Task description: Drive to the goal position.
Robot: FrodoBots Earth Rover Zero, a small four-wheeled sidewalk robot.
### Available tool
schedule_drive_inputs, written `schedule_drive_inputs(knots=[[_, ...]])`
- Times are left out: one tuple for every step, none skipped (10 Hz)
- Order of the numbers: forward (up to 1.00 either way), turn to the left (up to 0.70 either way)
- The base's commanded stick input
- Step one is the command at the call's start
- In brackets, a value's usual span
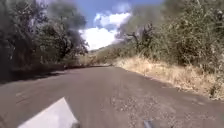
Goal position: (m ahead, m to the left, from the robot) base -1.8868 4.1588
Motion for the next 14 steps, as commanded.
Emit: schedule_drive_inputs(knots=[[0.5, -0.35], [0.5, -0.01], [0.5, 0.0], [0.5, 0.0], [0.5, 0.0], [0.5, 0.0], [0.5, 0.0], [0.5, 0.0], [0.5, 0.0], [0.5, 0.0], [0.5, 0.0], [0.5, 0.0], [0.5, 0.0], [0.5, 0.0]])
